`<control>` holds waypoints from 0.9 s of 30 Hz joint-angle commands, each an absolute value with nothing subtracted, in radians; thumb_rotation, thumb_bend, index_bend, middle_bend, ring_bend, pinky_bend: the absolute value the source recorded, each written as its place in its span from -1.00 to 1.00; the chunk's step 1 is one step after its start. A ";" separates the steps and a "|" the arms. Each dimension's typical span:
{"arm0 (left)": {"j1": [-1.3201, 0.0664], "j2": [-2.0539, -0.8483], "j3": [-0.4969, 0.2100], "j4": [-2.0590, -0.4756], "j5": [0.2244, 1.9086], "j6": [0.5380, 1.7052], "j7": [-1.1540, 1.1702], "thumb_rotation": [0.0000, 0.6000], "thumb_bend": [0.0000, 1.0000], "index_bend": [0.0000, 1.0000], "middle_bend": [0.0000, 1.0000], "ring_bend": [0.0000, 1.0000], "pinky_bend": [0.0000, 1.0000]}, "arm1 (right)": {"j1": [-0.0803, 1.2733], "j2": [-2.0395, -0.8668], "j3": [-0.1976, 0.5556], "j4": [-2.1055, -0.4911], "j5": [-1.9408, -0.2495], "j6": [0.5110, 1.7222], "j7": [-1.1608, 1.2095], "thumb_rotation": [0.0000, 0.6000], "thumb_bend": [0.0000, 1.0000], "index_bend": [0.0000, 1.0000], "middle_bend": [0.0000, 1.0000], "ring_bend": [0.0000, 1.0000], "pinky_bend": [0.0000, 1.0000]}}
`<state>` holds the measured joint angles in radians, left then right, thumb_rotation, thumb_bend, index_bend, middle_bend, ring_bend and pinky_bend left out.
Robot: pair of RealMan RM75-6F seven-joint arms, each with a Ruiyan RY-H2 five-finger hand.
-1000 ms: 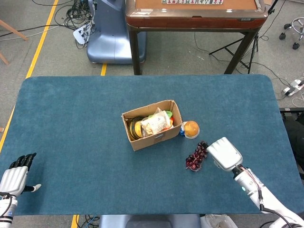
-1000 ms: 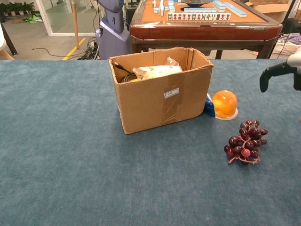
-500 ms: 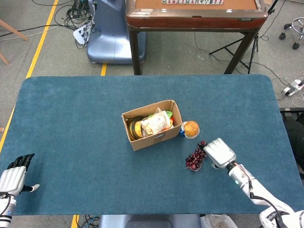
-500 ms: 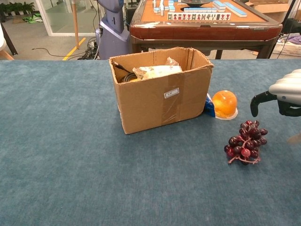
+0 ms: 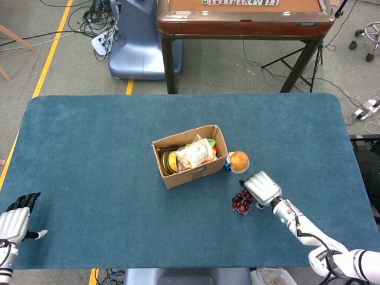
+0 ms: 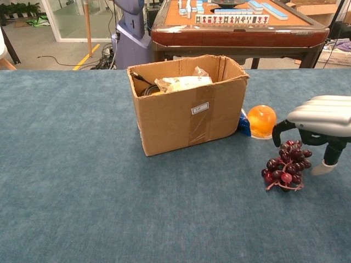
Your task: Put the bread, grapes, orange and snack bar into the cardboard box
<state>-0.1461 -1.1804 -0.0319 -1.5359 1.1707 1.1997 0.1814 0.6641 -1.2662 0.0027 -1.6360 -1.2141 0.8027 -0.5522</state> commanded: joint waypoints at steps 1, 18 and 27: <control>-0.146 -1.178 -0.032 -1.536 1.171 1.200 0.178 1.00 -1.00 -0.81 -0.81 -0.87 -0.74 | 0.680 -1.283 0.006 -1.619 -1.191 0.787 -0.566 1.00 -1.00 -0.32 1.00 1.00 1.00; -0.145 -1.179 -0.034 -1.528 1.175 1.202 0.165 1.00 -1.00 -0.80 -0.79 -0.87 -0.74 | 0.779 -1.341 -0.015 -1.587 -1.002 0.724 -0.684 1.00 -1.00 -0.29 1.00 1.00 1.00; -0.144 -1.178 -0.034 -1.528 1.173 1.202 0.167 1.00 -1.00 -0.76 -0.79 -0.87 -0.74 | 0.812 -1.350 -0.040 -1.598 -0.960 0.725 -0.701 1.00 -1.00 0.00 1.00 1.00 1.00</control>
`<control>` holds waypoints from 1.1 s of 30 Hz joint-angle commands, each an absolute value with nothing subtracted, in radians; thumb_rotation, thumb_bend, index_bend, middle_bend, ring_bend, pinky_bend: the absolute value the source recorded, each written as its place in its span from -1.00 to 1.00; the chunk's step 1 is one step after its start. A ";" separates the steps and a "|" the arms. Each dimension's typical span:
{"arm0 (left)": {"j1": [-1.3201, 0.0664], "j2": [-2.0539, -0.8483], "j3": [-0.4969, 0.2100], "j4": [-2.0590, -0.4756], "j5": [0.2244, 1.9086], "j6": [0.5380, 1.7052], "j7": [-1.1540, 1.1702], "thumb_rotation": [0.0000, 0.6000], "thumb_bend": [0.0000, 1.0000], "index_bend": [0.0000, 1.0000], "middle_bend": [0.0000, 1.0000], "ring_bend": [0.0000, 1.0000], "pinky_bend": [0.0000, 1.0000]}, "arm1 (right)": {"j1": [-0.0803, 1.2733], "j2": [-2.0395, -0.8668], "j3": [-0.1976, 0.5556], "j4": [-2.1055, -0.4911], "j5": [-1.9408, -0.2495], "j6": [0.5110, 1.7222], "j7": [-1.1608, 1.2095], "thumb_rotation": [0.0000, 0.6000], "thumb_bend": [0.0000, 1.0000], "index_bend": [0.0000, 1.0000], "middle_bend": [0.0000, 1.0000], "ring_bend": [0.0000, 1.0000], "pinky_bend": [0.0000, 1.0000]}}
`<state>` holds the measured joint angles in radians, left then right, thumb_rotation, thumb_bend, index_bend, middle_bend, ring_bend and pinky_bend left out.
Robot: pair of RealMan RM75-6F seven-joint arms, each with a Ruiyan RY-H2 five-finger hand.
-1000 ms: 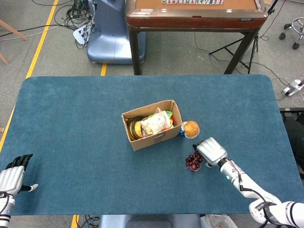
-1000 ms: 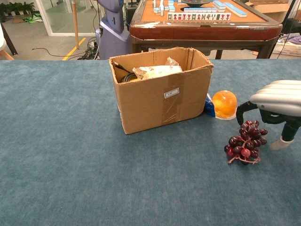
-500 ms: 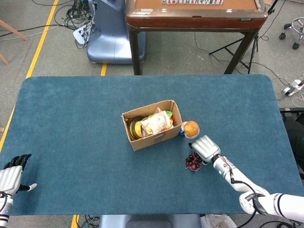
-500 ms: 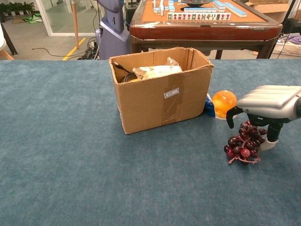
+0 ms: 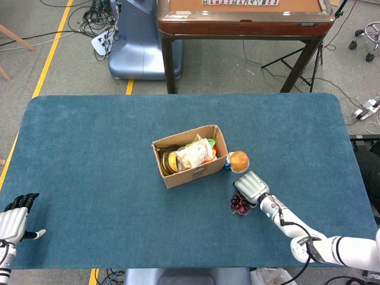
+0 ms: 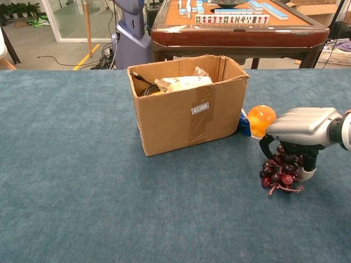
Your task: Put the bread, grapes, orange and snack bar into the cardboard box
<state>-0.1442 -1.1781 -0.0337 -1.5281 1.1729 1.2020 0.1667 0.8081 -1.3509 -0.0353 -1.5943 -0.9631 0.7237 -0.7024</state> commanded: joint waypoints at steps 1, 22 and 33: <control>-0.144 -1.178 -0.034 -1.528 1.173 1.203 0.167 1.00 -1.00 -0.75 -0.79 -0.87 -0.74 | 0.814 -1.349 -0.043 -1.600 -0.959 0.725 -0.701 1.00 -1.00 0.04 1.00 1.00 1.00; -0.144 -1.179 -0.033 -1.528 1.172 1.204 0.170 1.00 -1.00 -0.75 -0.79 -0.87 -0.74 | 0.829 -1.307 -0.078 -1.650 -0.957 0.776 -0.663 1.00 0.21 0.45 1.00 1.00 1.00; -0.145 -1.181 -0.035 -1.529 1.171 1.204 0.173 1.00 -1.00 -0.75 -0.79 -0.87 -0.74 | 0.778 -1.174 -0.040 -1.837 -1.148 0.929 -0.575 1.00 0.22 0.47 1.00 1.00 1.00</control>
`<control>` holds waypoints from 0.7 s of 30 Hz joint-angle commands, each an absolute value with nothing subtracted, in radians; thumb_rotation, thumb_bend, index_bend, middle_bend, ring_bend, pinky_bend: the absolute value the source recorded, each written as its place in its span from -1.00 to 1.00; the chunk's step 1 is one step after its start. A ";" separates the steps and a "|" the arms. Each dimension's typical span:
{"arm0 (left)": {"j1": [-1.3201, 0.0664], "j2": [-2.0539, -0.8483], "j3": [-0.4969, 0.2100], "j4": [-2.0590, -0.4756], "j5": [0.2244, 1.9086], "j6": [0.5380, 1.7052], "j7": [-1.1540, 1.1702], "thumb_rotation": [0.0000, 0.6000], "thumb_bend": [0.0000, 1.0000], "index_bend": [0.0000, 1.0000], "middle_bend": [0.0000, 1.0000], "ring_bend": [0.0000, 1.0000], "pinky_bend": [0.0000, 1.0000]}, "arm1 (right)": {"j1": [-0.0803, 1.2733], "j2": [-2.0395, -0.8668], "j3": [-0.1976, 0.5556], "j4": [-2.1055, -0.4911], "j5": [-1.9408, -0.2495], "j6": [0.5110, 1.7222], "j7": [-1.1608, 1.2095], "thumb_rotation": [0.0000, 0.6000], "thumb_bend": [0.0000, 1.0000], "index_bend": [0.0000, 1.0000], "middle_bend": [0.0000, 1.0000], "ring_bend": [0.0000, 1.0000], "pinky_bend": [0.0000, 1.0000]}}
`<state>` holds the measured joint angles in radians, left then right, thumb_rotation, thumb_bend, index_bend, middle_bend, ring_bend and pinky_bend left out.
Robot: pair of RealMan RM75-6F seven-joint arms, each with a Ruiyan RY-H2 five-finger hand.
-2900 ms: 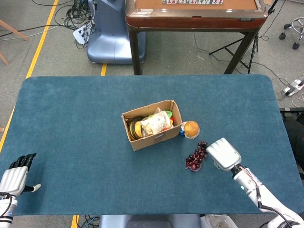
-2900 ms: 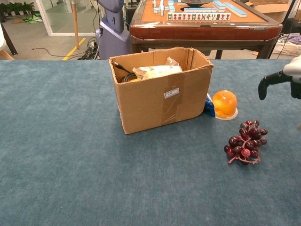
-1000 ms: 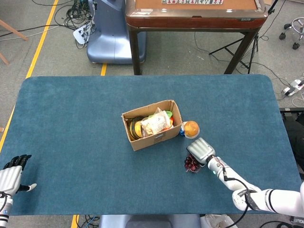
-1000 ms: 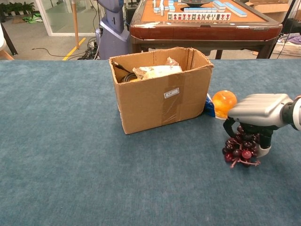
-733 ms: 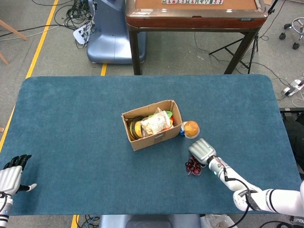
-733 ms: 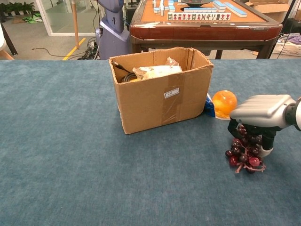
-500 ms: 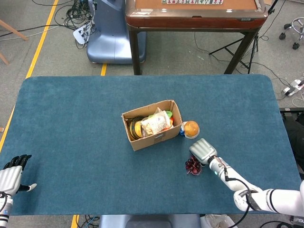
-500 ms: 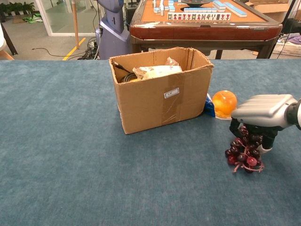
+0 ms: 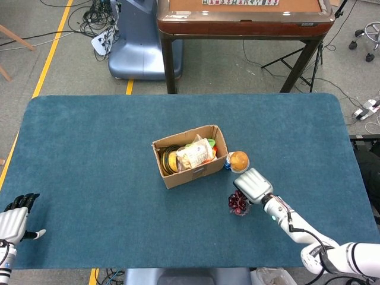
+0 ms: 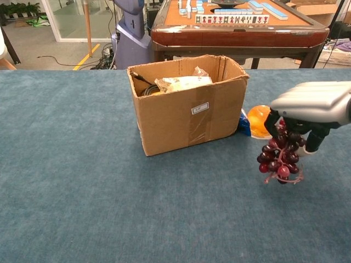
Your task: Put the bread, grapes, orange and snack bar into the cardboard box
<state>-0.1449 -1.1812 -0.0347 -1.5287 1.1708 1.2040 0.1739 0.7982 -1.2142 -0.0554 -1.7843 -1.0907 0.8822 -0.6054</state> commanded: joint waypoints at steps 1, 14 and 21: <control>-0.145 -1.181 -0.035 -1.529 1.171 1.203 0.173 1.00 -1.00 -0.75 -0.79 -0.87 -0.74 | 0.773 -1.164 -0.035 -1.852 -1.167 0.942 -0.567 1.00 0.22 0.47 1.00 1.00 1.00; -0.145 -1.181 -0.033 -1.531 1.180 1.207 0.171 1.00 -1.00 -0.75 -0.79 -0.87 -0.74 | 0.760 -1.085 0.108 -1.981 -1.284 1.084 -0.487 1.00 0.14 0.47 1.00 1.00 1.00; -0.142 -1.173 -0.035 -1.542 1.191 1.224 0.170 1.00 -1.00 -0.75 -0.79 -0.87 -0.74 | 0.797 -1.157 0.207 -1.893 -1.273 1.101 -0.407 1.00 0.08 0.47 1.00 1.00 1.00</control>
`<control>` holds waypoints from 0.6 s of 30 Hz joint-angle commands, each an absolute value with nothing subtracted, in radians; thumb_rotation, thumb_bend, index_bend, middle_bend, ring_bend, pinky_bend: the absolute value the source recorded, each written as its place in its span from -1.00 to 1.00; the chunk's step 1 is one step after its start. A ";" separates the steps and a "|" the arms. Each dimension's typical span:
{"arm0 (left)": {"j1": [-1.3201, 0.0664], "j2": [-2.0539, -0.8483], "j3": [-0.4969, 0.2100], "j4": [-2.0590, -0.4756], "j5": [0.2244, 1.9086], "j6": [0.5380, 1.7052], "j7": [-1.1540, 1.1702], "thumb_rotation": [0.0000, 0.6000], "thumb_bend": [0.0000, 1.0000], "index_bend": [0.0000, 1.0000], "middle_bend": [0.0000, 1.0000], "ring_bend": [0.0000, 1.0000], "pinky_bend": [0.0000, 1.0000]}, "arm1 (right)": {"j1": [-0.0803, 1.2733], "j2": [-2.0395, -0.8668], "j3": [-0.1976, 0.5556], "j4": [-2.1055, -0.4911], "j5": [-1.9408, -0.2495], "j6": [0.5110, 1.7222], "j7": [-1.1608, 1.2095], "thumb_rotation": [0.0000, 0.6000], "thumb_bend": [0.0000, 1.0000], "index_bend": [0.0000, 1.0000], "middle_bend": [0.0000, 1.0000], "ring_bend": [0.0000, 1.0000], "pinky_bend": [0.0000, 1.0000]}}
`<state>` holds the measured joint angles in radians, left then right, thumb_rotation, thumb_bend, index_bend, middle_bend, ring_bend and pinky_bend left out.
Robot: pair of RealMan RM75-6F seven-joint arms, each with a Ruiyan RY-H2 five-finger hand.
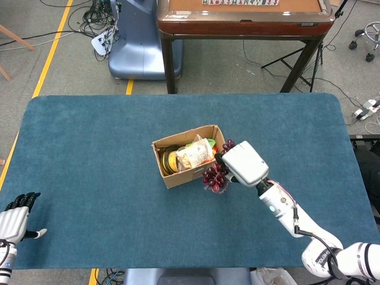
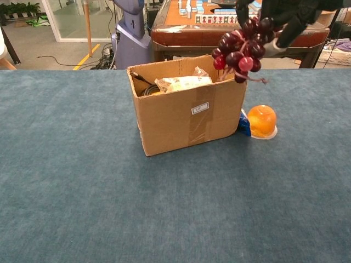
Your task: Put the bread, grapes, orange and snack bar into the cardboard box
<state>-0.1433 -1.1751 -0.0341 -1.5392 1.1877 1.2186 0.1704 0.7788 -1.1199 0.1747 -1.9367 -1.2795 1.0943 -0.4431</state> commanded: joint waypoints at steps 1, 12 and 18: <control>-0.141 -1.172 -0.035 -1.544 1.193 1.227 0.168 1.00 -1.00 -0.75 -0.79 -0.87 -0.74 | 0.802 -1.172 0.216 -1.875 -1.272 1.103 -0.396 1.00 0.07 0.47 1.00 1.00 1.00; -0.122 -1.203 -0.039 -1.475 1.359 1.354 0.022 1.00 -1.00 -0.65 -0.72 -0.87 -0.66 | 0.858 -1.352 0.275 -1.655 -1.222 1.096 -0.345 1.00 -0.11 0.47 1.00 1.00 1.00; -0.114 -1.211 -0.036 -1.447 1.396 1.385 -0.017 1.00 -1.00 -0.62 -0.69 -0.86 -0.64 | 0.875 -1.455 0.273 -1.519 -1.216 1.088 -0.318 1.00 -0.50 0.44 1.00 1.00 1.00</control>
<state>-0.1148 -1.2110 -0.0366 -1.4471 1.3960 1.3849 -0.0166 0.8639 -1.4154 0.2708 -1.5632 -1.2248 1.0936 -0.3311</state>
